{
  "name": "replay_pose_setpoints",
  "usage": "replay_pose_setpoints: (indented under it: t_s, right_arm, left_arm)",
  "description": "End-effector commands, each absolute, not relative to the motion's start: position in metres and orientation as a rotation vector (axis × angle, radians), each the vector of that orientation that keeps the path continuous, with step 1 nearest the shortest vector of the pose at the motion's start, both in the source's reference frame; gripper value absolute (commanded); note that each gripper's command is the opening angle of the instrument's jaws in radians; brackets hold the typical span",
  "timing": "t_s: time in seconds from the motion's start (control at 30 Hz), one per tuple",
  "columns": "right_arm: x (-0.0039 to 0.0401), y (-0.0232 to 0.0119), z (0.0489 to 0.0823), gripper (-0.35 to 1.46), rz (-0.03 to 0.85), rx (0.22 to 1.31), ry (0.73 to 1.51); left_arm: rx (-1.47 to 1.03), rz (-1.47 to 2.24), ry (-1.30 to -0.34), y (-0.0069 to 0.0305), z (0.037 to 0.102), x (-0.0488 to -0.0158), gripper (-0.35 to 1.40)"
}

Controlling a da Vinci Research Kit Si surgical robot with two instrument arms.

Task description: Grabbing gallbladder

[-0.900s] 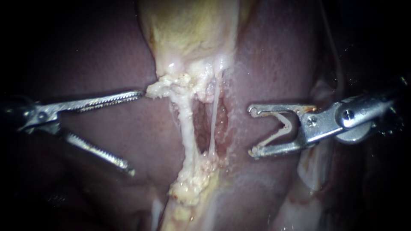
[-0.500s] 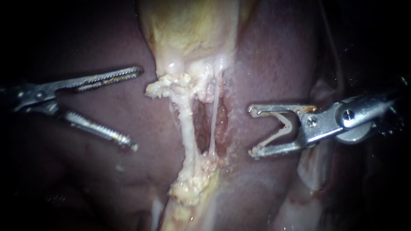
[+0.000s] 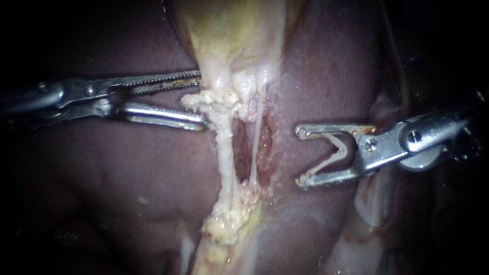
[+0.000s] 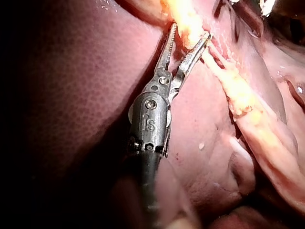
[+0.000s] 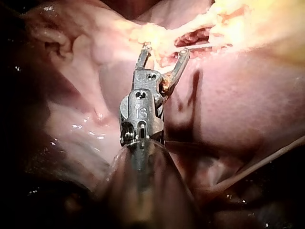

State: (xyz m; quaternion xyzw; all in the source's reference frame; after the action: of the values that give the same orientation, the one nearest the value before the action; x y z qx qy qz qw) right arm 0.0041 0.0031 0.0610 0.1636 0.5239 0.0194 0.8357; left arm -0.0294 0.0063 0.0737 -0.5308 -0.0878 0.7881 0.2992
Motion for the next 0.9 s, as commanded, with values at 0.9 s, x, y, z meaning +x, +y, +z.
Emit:
replay_pose_setpoints:
  t_s: [0.9]
  right_arm:
    - [0.0041, 0.0031, 0.061, 0.5, 0.041, 0.346, 1.109]
  left_arm:
    - [-1.333, 2.083, -0.3, 0.0123, 0.0638, -0.0214, -0.35]
